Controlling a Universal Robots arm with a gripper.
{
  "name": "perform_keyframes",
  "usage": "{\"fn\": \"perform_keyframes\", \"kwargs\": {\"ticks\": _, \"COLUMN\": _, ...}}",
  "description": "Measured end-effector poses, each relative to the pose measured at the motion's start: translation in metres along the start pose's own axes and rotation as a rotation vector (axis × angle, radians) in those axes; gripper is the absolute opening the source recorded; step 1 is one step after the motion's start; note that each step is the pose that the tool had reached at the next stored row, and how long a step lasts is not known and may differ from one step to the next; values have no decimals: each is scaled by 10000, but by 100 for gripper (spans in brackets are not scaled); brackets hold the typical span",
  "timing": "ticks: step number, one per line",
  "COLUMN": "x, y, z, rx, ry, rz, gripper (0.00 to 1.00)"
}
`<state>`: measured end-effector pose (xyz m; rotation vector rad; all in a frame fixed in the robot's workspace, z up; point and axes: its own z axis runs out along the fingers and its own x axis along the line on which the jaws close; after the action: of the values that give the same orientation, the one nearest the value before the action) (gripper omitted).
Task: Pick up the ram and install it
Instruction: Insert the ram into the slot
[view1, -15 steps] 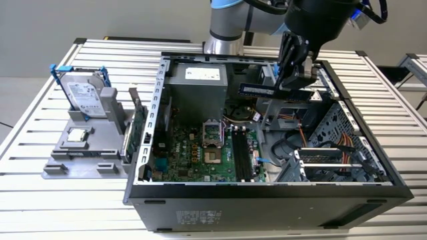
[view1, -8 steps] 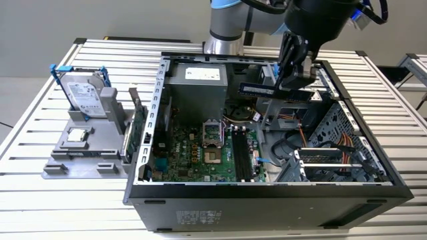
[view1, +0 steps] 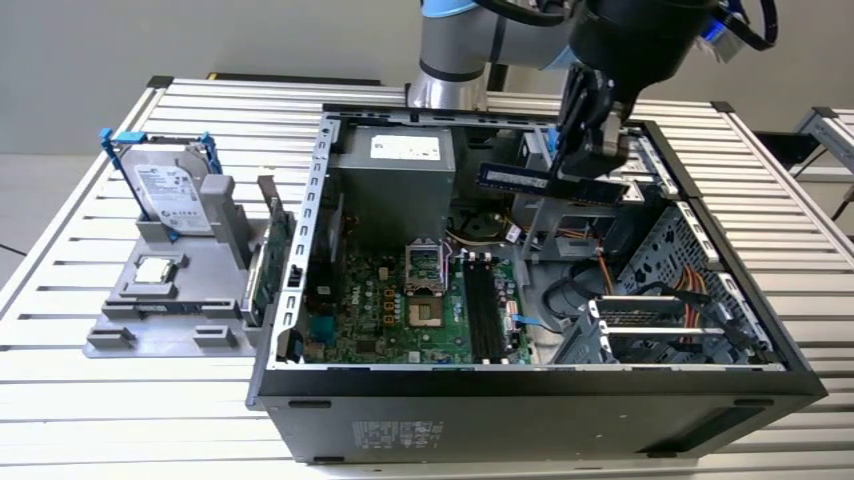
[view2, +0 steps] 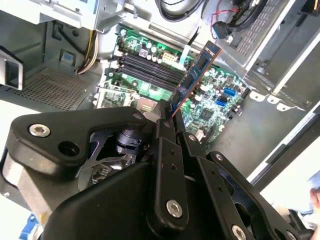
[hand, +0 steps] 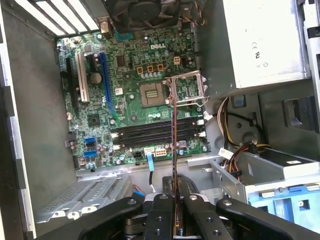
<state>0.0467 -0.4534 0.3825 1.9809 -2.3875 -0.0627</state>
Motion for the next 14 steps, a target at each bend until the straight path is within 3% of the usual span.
{"fn": "perform_keyframes", "kwargs": {"ticks": 14, "x": 0, "y": -1, "z": 0, "rx": -4, "ry": -54, "rz": 961, "gripper": 0}}
